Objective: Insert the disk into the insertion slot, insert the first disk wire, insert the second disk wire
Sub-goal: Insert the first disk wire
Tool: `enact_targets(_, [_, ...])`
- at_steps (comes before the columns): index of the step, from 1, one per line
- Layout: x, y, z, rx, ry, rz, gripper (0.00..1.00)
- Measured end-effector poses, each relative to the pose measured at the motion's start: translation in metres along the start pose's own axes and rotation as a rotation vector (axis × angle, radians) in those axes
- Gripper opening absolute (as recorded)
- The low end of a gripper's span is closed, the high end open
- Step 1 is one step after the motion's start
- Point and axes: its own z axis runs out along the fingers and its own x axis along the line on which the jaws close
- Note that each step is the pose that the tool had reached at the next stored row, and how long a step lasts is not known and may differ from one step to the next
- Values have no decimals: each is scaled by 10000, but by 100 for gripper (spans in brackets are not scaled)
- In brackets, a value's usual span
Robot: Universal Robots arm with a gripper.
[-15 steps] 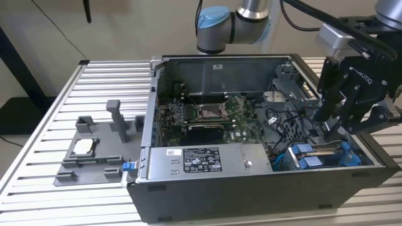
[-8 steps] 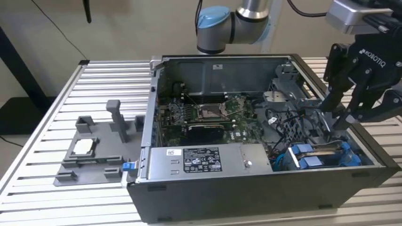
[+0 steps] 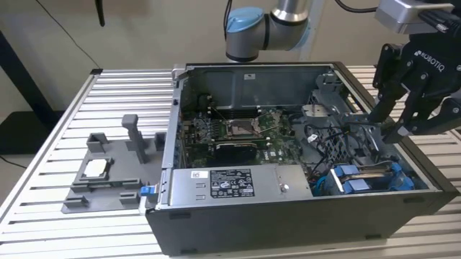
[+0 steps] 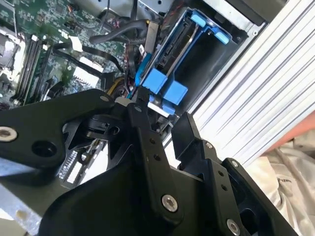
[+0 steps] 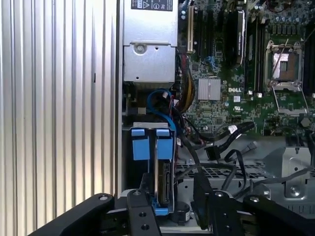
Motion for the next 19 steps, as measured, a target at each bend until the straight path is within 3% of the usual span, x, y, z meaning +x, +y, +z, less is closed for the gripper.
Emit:
enact_targets(6, [1, 23, 11, 775, -149, -147, 47])
enact_targets(10, [2, 34, 27, 1171, -214, -210, 47])
enact_targets(11, [2, 34, 29, 1222, -227, -220, 47])
enact_targets(16, [2, 34, 31, 1235, -237, -224, 47])
enact_targets(19, [3, 39, 39, 1343, -289, -231, 47])
